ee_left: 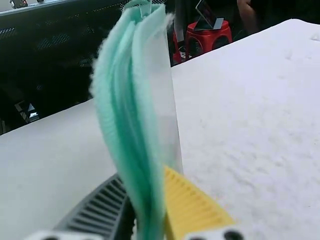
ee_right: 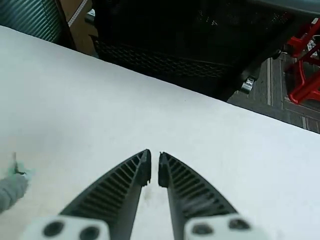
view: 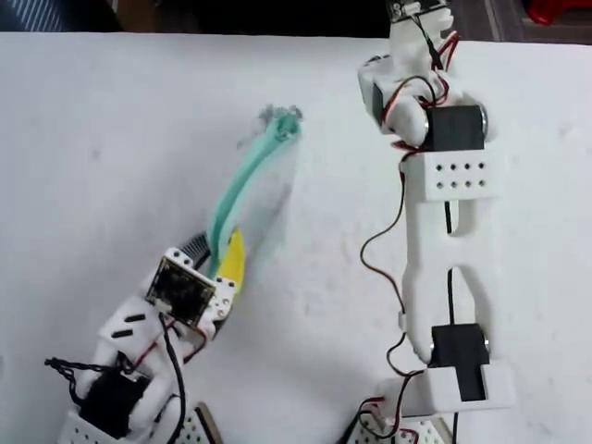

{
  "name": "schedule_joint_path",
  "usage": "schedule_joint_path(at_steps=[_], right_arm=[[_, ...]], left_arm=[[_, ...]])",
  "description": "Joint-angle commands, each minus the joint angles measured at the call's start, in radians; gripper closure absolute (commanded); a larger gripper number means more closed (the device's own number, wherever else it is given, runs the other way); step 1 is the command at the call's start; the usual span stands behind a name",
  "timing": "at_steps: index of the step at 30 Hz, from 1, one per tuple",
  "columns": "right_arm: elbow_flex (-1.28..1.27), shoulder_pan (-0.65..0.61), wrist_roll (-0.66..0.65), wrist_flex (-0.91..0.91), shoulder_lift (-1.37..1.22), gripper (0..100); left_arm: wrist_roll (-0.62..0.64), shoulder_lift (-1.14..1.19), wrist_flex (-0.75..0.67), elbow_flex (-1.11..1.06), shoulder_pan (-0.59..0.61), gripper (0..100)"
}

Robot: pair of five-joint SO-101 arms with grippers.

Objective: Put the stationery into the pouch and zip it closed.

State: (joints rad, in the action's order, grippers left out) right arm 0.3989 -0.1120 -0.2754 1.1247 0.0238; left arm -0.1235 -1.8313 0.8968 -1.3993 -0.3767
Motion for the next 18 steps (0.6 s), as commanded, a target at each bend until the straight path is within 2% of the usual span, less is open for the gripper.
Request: schedule_joint_path(at_steps=[1,4,10,14,18], right_arm=[[0.011,0.004,0.008,0.013,0.013,98.1],[0.041,-0.010,0.008,0.082,0.024,94.6],[0.176,-0.104,0.009,0.289,0.101,63.4],[0.282,-0.177,0.023,0.414,0.151,64.6],[0.382,-0.225,0.150,0.503,0.191,67.2]], left_arm=[[-0.008,0.002,-0.020,0.023,0.008,98],[-0.008,0.002,-0.020,0.021,0.010,98],[-0.014,0.002,-0.064,-0.028,0.012,98],[-0.014,0.002,-0.064,-0.029,0.012,98],[-0.014,0.002,-0.063,-0.031,0.010,98]])
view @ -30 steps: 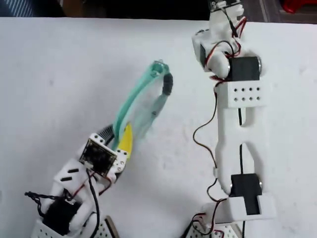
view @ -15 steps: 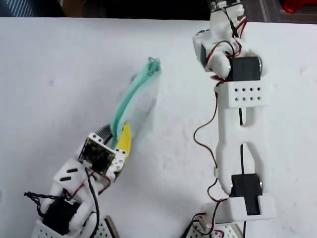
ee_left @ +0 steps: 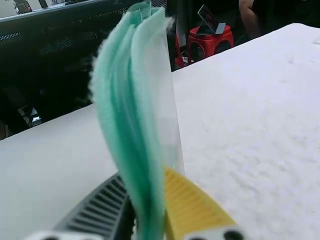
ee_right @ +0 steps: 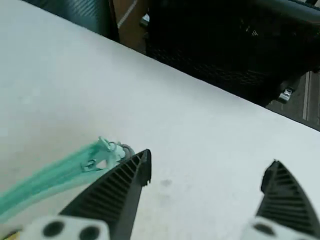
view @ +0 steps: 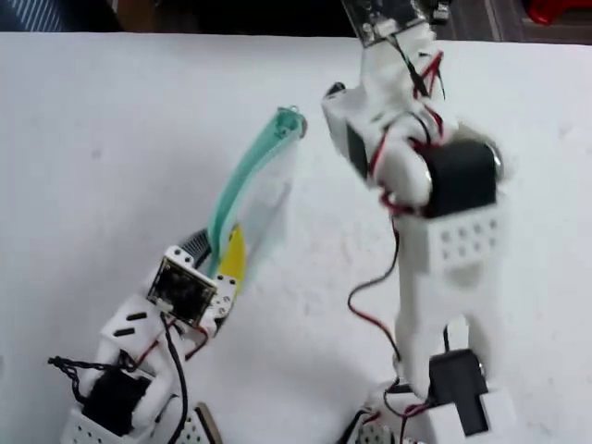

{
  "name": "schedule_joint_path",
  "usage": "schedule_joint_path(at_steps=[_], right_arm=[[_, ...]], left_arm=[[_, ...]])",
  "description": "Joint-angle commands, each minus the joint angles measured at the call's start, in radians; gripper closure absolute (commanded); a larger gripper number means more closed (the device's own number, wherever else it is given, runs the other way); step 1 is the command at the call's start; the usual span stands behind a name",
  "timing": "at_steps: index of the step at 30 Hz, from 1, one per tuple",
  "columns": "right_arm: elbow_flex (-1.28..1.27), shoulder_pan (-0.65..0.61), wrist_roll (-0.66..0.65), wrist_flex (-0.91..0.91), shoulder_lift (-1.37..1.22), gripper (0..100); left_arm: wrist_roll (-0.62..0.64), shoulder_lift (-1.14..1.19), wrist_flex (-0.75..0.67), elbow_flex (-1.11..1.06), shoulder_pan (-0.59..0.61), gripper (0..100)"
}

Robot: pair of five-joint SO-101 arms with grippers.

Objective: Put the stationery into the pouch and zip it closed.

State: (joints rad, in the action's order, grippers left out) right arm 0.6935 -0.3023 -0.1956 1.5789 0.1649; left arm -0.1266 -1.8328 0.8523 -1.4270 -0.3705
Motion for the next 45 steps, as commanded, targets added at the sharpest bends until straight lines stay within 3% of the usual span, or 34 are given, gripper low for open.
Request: schedule_joint_path(at_steps=[1,4,8,9,14,21,28,38,45], right_arm=[[0.107,-0.051,0.089,0.070,0.058,67.1],[0.140,-0.120,0.106,0.140,0.068,69.4],[0.097,-0.170,0.106,0.140,0.090,97.1],[0.084,-0.171,0.106,0.140,0.096,99.3],[0.020,-0.234,0.106,0.140,0.119,82.0],[-0.008,-0.390,0.112,0.140,0.159,76.1],[-0.012,-0.450,0.473,0.140,0.191,64.3],[-0.153,-0.444,0.661,0.099,0.128,63.5],[-0.115,-0.463,0.672,0.007,0.074,63.5]], left_arm=[[-0.011,0.004,-0.018,-0.003,0.004,98],[-0.011,0.004,-0.017,-0.003,0.004,98],[-0.011,0.004,-0.017,-0.005,0.007,98],[-0.011,0.004,-0.017,-0.005,0.007,98],[-0.011,0.004,-0.017,-0.005,0.007,98],[-0.012,0.004,-0.017,-0.005,0.007,98],[-0.012,0.004,-0.017,-0.006,0.007,98],[-0.012,0.004,-0.017,-0.008,0.007,98],[-0.031,0.004,-0.025,-0.020,0.008,98]])
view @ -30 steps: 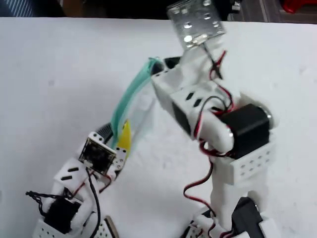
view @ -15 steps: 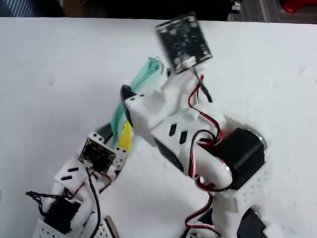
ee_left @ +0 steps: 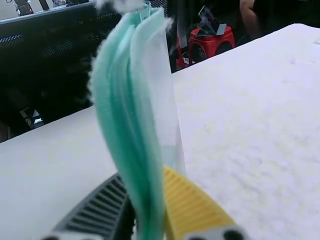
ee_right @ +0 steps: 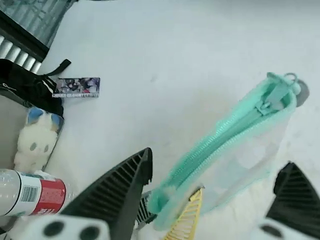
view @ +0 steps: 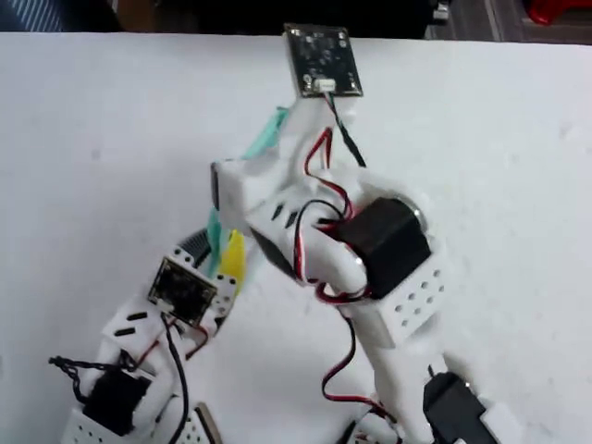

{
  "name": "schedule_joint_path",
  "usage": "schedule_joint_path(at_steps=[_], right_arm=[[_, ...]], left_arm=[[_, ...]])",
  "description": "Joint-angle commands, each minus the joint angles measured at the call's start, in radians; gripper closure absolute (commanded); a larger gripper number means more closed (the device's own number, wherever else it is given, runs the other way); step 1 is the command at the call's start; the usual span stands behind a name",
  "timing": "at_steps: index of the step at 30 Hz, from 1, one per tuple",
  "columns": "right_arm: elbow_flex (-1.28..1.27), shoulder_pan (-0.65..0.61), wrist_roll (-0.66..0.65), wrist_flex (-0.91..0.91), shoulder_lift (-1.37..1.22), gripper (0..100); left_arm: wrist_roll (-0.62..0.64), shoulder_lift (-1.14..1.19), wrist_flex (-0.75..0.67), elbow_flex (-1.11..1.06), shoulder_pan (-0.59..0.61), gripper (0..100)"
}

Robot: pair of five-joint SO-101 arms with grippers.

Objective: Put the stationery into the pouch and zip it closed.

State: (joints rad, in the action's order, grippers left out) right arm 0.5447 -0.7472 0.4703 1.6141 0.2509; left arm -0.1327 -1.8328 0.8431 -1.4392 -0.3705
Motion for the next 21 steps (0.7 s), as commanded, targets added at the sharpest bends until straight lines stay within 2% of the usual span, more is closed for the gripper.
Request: schedule_joint_path(at_steps=[1,10,14,16,19,21], right_arm=[[0.035,-0.019,0.006,-0.028,-0.025,63.5],[0.077,-0.016,0.040,-0.050,-0.236,63.5],[0.133,0.035,0.043,-0.050,-0.349,64.4],[0.155,0.079,0.043,-0.038,-0.390,71.9],[0.189,0.139,0.043,-0.008,-0.440,99.8],[0.212,0.168,0.041,0.010,-0.456,92.3]], left_arm=[[-0.026,0.004,-0.015,-0.008,0.008,98],[-0.026,0.004,-0.008,-0.003,0.008,98],[-0.026,0.004,-0.008,-0.005,0.008,98],[-0.026,0.004,-0.008,-0.005,0.008,98],[-0.029,0.004,-0.008,-0.002,0.008,97],[-0.080,0.004,0.008,0.000,0.002,91]])
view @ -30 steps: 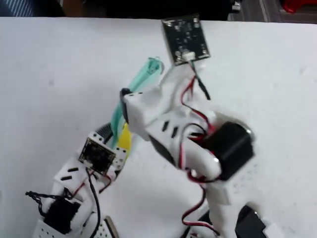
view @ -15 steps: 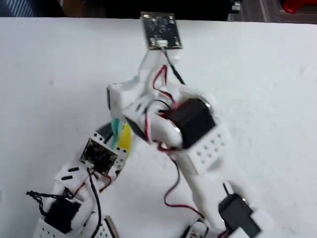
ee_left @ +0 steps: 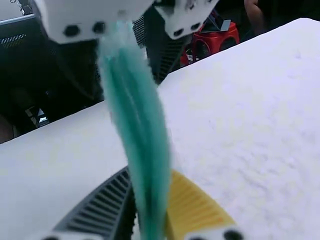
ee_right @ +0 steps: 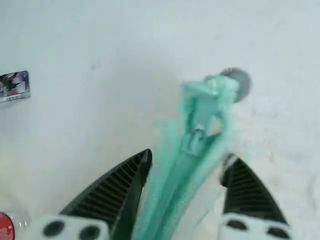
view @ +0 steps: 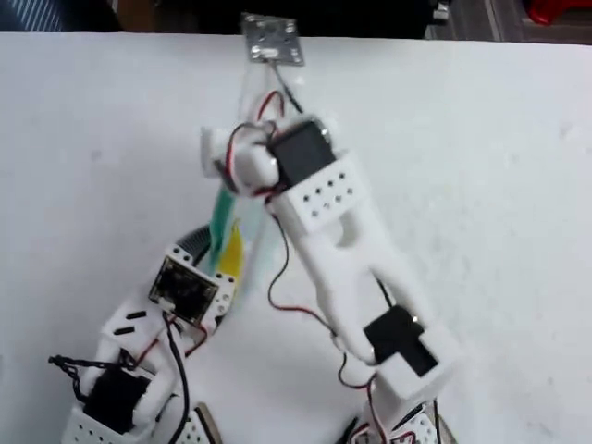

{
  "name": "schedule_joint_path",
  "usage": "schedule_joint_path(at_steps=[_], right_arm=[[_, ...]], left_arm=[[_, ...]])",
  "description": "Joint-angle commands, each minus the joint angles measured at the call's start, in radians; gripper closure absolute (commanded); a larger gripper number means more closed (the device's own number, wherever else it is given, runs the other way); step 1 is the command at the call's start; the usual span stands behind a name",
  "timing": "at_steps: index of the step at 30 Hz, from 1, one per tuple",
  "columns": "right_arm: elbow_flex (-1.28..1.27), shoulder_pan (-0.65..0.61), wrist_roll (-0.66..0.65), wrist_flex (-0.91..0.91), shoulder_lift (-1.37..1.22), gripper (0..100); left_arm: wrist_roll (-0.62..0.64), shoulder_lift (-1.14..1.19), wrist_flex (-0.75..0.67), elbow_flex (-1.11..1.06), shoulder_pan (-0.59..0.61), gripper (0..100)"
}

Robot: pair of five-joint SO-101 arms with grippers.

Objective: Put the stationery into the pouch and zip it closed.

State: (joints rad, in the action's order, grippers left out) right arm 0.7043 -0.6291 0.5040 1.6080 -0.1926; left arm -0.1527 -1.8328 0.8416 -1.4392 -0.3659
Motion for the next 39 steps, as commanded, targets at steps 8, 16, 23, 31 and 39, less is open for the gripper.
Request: schedule_joint_path(at_steps=[8,16,23,31,39], right_arm=[[0.195,0.148,0.000,0.002,-0.036,98.1],[0.304,0.085,-0.080,-0.068,-0.082,98.2],[0.233,0.209,-0.270,-0.056,-0.150,98.2],[0.130,0.392,-0.445,-0.039,-0.357,98.2],[0.135,0.429,-0.723,-0.050,-0.590,98.1]], left_arm=[[-0.009,0.004,0.316,0.253,0.002,74],[-0.005,0.004,0.402,0.373,0.067,74],[0.091,0.004,0.330,0.371,0.257,74],[0.232,0.004,0.121,0.224,0.432,74],[0.258,0.004,-0.143,0.014,0.433,74]])
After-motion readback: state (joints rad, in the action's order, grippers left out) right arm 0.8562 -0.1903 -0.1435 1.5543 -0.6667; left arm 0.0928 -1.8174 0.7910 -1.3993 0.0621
